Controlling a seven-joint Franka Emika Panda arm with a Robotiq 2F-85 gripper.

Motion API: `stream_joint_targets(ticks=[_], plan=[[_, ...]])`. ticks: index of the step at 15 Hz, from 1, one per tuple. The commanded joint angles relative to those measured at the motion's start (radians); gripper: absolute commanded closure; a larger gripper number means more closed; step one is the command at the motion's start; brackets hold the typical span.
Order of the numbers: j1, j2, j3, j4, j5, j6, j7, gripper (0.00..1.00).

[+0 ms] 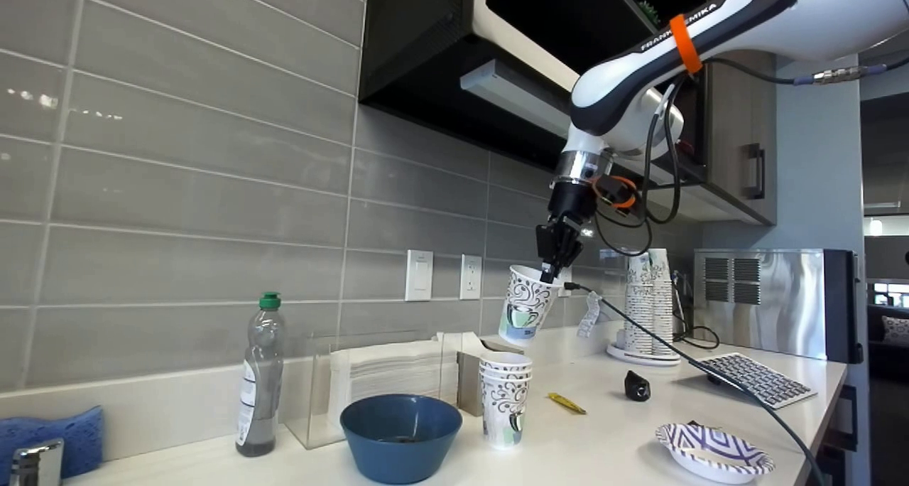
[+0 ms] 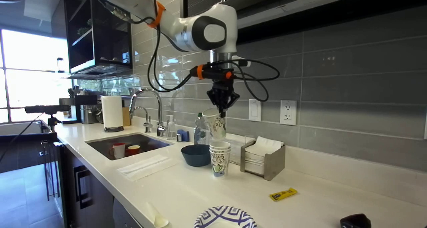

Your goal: Stack the cups together

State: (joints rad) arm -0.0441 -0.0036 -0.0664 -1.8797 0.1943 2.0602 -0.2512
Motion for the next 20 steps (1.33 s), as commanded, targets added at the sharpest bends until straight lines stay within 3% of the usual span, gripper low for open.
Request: stream_joint_targets(ticks=[1, 20], plan=[[-0.008, 0.032, 0.001, 0.033, 0.041, -0.025, -0.041, 0.99], [-0.019, 0.154, 0.013, 0.139, 0.066, -0.090, -0.060, 0.99]])
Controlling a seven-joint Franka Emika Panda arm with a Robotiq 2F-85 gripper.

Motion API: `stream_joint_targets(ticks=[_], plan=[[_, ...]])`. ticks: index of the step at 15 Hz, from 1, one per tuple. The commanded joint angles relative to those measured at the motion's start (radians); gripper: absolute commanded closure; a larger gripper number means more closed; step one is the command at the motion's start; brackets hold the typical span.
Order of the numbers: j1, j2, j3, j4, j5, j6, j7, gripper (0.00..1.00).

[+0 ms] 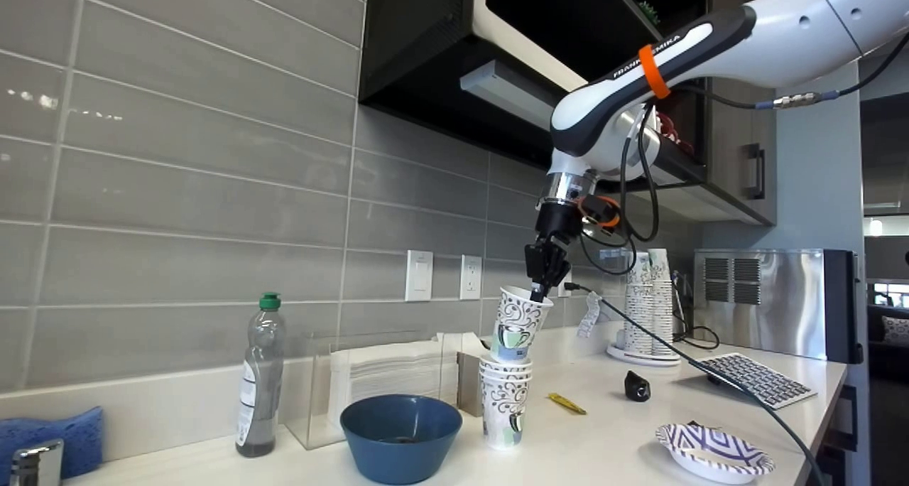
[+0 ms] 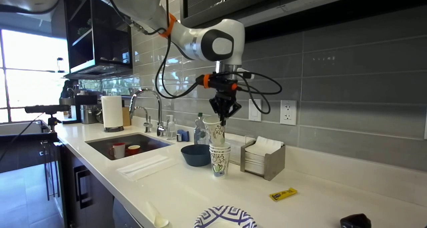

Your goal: Stack the cups together

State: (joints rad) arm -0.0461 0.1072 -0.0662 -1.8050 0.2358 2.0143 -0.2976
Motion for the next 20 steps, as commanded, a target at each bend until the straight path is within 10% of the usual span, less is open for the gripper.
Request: stream_joint_targets(ticks=[1, 2, 13, 20], plan=[[-0.018, 0.052, 0.013, 0.075, 0.023, -0.050, -0.014, 0.99], [-0.019, 0.061, 0.014, 0.085, 0.024, -0.057, -0.013, 0.71], [-0.033, 0.013, 0.014, 0.053, 0.040, 0.005, -0.009, 0.01], [-0.023, -0.110, 0.010, -0.066, 0.054, 0.102, -0.011, 0.00]])
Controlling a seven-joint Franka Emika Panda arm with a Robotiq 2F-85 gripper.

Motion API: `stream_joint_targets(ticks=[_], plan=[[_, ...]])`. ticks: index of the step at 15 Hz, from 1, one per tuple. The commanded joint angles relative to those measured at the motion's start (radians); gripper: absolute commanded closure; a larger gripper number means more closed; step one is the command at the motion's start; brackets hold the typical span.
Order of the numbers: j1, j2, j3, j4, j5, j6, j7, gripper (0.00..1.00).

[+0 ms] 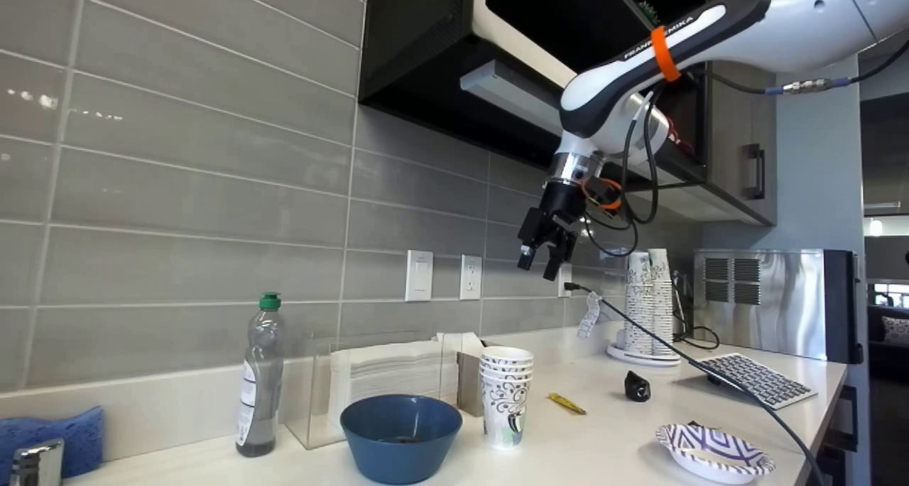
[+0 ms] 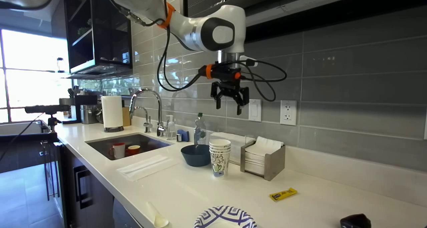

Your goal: Stack the cups together

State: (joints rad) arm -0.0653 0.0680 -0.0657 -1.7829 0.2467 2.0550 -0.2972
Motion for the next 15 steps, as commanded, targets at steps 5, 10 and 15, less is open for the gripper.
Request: stream_joint_targets(ticks=[5, 10, 15], plan=[[0.013, -0.168, 0.008, -0.214, 0.072, 0.134, -0.017, 0.00], [0.032, -0.279, 0.004, -0.343, 0.066, 0.186, -0.005, 0.00], [0.051, -0.394, -0.003, -0.450, 0.051, 0.172, -0.002, 0.00]])
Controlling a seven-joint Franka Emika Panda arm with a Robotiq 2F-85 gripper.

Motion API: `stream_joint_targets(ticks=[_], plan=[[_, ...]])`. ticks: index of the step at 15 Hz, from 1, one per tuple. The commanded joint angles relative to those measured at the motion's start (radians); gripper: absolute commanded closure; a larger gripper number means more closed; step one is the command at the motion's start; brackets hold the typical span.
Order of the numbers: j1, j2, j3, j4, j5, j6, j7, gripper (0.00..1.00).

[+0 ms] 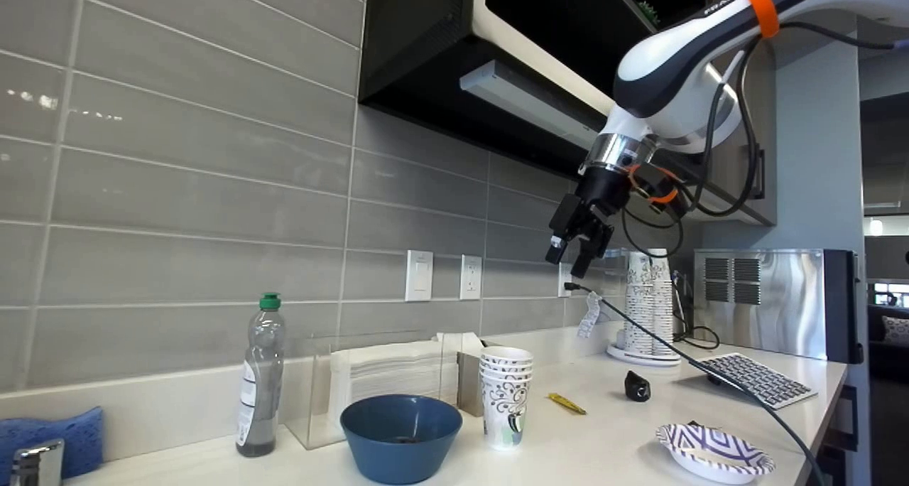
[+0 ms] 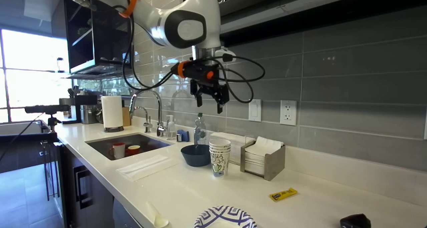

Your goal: Stack the cups together

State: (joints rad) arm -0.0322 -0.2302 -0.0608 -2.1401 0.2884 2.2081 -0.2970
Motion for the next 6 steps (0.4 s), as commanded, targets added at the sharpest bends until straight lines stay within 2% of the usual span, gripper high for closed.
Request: stream_joint_targets(ticks=[1, 2, 6], plan=[[0.024, -0.118, -0.011, -0.114, 0.012, 0.029, -0.020, 0.00], [0.021, -0.045, -0.014, -0.041, -0.006, -0.001, 0.003, 0.00], [0.029, -0.098, -0.017, -0.086, -0.008, 0.001, 0.003, 0.00]])
